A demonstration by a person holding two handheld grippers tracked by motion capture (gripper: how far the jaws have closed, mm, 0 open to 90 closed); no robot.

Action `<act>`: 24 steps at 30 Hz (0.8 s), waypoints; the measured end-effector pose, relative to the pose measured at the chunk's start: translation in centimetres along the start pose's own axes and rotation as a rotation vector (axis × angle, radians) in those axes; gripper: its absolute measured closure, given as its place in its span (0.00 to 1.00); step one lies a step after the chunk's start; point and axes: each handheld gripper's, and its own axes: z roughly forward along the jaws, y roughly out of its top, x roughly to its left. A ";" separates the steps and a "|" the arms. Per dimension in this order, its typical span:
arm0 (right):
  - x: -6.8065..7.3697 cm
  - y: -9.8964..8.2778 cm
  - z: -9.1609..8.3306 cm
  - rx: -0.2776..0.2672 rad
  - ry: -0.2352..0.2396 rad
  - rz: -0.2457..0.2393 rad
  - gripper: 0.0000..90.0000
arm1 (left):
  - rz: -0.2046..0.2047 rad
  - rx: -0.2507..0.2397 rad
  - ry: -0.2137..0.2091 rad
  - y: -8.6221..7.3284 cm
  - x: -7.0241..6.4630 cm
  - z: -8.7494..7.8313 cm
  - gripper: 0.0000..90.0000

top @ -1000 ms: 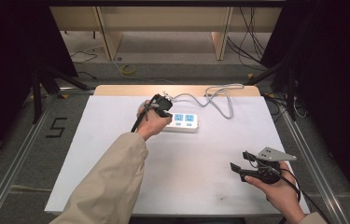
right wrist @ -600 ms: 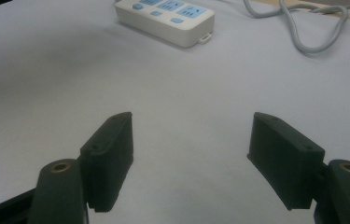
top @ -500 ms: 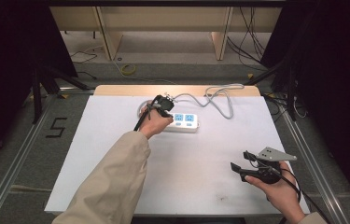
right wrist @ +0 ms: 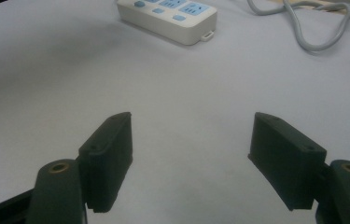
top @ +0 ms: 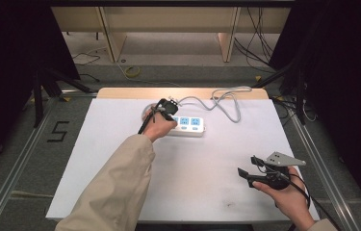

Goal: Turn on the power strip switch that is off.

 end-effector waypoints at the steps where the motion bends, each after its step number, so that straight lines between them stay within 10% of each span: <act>1: 0.0 0.0 0.0 0.000 -0.001 0.000 0.34 | 0.003 0.001 0.001 0.0 0.0 0.1 1.00; 24: 0.1 0.0 -0.1 -0.002 0.003 0.001 0.33 | 0.012 0.047 0.007 0.6 0.2 0.8 1.00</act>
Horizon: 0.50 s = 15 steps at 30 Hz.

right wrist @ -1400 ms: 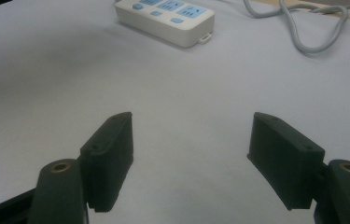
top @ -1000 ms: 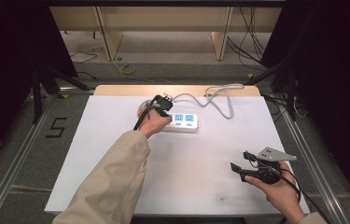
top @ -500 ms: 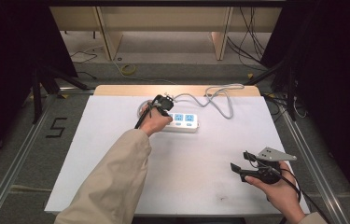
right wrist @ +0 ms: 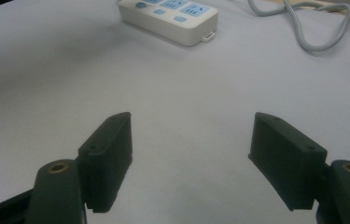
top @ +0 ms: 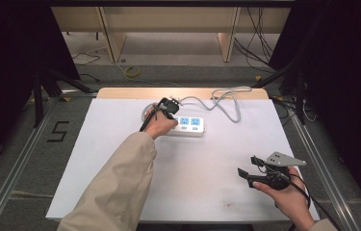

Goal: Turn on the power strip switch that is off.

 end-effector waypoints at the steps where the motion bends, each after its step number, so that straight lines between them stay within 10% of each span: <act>1: 0.0 0.0 0.0 0.001 0.000 0.000 0.33 | 0.004 0.005 -0.001 0.0 0.0 0.0 1.00; 15: 0.0 0.0 0.0 0.002 0.004 -0.001 0.33 | -0.005 0.018 0.000 -0.1 0.2 0.3 1.00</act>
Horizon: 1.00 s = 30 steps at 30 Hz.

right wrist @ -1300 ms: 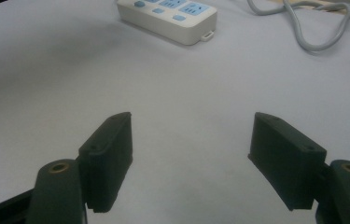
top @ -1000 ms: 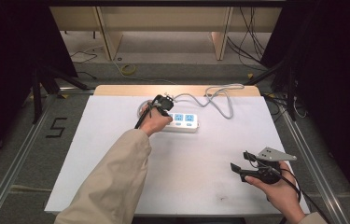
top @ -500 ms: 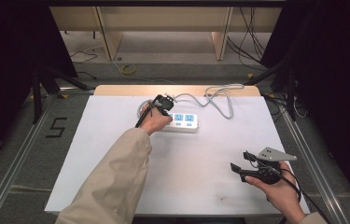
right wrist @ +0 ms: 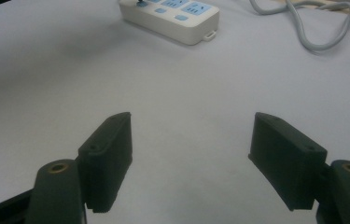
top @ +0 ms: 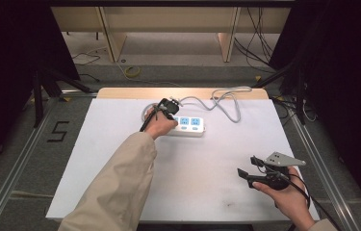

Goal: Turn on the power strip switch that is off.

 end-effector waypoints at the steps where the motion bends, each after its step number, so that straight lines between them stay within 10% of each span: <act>1: 0.0 0.0 0.0 0.000 0.000 0.001 0.33 | 0.001 0.001 -0.002 0.0 0.0 0.0 1.00; 30: 0.0 -0.1 0.1 0.009 0.000 0.005 0.33 | 0.030 0.017 0.016 0.2 -0.4 0.2 1.00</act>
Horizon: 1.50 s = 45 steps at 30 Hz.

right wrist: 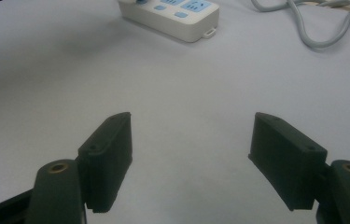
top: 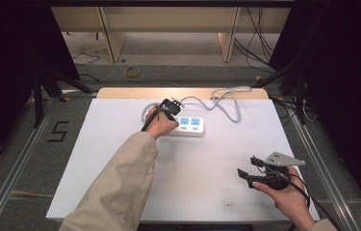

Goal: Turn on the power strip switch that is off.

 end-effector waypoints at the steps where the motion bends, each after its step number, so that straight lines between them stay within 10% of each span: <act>1: 0.0 0.0 0.0 0.002 -0.001 -0.001 0.33 | -0.006 -0.005 0.000 0.0 0.0 0.0 1.00; 45: 0.2 0.0 0.1 0.008 0.013 -0.013 0.33 | 0.060 0.079 0.062 1.0 -0.9 0.4 1.00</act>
